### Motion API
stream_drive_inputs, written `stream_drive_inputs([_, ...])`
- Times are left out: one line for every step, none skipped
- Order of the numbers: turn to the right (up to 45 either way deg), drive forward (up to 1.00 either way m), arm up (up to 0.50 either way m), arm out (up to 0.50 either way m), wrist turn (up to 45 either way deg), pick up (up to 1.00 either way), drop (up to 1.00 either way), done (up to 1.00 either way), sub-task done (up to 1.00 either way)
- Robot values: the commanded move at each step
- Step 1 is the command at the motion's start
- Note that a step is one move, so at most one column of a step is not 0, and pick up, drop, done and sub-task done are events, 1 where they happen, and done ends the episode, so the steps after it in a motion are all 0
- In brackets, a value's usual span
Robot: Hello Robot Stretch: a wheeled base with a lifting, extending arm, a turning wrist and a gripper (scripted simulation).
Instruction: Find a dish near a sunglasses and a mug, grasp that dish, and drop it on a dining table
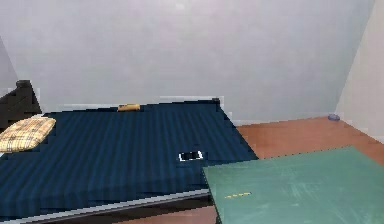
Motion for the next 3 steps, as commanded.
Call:
stream_drive_inputs([0.0,0.00,0.00,0.00,0.0,0.00,1.00,0.00,0.00])
stream_drive_inputs([0.0,0.00,0.10,0.00,0.0,0.00,0.00,0.00,0.00])
stream_drive_inputs([0.0,0.00,0.00,-0.08,0.0,0.00,0.00,0.00,0.00])
